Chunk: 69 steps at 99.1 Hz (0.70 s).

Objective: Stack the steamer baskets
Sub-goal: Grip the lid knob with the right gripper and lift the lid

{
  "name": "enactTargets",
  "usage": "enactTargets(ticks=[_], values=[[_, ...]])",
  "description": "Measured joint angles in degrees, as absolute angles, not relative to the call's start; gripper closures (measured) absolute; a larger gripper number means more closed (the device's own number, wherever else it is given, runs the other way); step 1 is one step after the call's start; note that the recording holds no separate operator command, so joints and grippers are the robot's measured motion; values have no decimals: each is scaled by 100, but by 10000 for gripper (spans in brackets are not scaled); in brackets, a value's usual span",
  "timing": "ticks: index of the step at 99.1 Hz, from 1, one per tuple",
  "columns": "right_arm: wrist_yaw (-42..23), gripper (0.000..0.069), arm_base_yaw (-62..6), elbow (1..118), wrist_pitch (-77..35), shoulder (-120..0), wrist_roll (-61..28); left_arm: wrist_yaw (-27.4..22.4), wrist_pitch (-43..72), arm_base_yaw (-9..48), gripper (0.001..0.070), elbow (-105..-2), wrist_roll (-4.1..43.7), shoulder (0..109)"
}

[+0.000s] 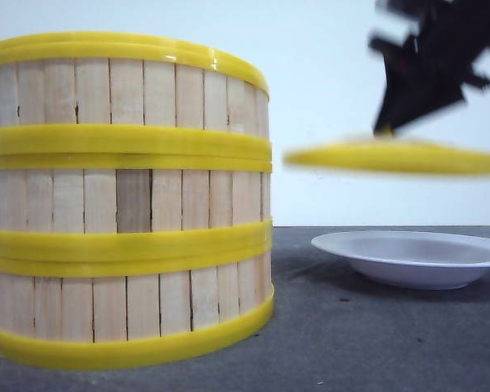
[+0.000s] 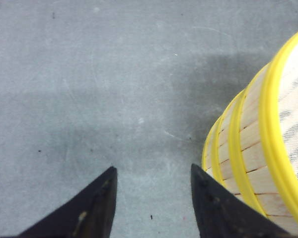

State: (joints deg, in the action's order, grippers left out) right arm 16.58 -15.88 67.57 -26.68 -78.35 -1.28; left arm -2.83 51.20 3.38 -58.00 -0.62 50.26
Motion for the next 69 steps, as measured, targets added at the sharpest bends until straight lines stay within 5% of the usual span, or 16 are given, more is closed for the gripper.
enactTargets(ticks=[69], values=[[1920, 635, -4171, 8643, -3378, -8423, 5, -283, 4827, 338, 433, -5800, -62, 5028]])
